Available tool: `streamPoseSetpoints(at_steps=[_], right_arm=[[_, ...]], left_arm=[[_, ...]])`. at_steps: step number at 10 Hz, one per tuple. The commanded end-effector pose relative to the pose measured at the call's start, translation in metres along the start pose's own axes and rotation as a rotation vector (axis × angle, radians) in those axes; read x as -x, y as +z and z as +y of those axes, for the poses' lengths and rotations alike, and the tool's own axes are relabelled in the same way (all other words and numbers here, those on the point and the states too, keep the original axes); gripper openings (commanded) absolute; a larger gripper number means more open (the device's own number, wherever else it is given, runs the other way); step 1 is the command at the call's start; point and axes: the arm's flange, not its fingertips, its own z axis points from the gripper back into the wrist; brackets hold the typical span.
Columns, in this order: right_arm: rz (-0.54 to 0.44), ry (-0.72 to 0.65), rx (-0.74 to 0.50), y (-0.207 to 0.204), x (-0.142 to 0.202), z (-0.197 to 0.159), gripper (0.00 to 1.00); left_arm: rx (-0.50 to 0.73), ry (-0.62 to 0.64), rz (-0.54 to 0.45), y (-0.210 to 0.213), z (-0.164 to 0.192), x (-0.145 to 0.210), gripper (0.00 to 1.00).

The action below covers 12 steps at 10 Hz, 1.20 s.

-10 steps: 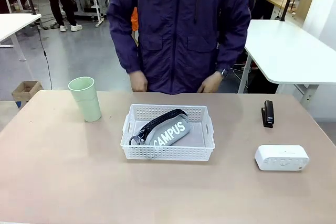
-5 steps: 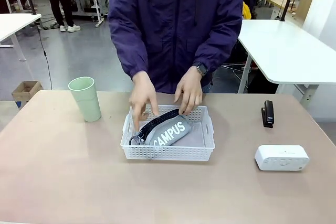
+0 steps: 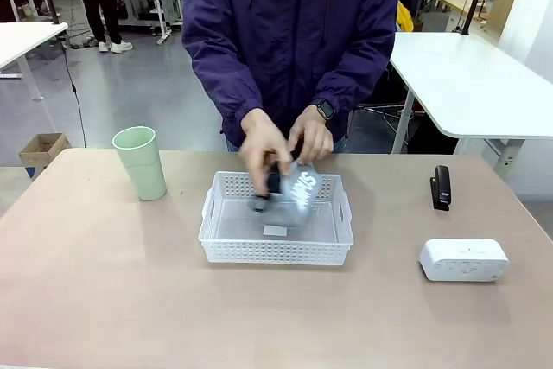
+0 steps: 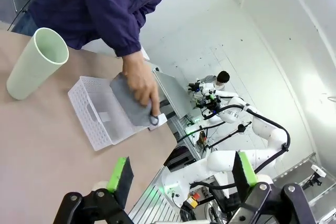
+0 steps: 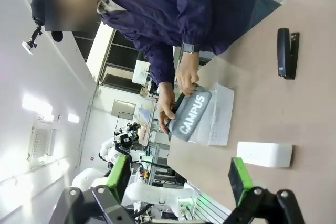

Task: Efficiently arrange items inside the basket to fit them all.
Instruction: Pick up the Digital clock and place it inside the Organizing basket.

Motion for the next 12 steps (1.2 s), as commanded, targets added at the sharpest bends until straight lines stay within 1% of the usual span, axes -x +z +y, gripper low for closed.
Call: streamPoseSetpoints(at_steps=[1, 10, 11, 12], right_arm=[[-0.011, 0.033, -0.021, 0.002, -0.004, 0.001, 1.0], [-0.011, 0.033, -0.021, 0.002, -0.004, 0.001, 1.0], [-0.002, 0.0, 0.0, 0.001, 0.001, 0.0, 1.0], [0.102, 0.169, 0.039, -0.019, 0.007, 0.016, 1.0]], left_arm=[[0.016, -0.027, 0.0, 0.001, 0.0, -0.001, 1.0], [0.016, -0.027, 0.0, 0.001, 0.0, -0.001, 1.0], [0.016, -0.027, 0.0, 0.001, 0.0, -0.001, 1.0], [0.016, -0.027, 0.0, 0.001, 0.0, -0.001, 1.0]])
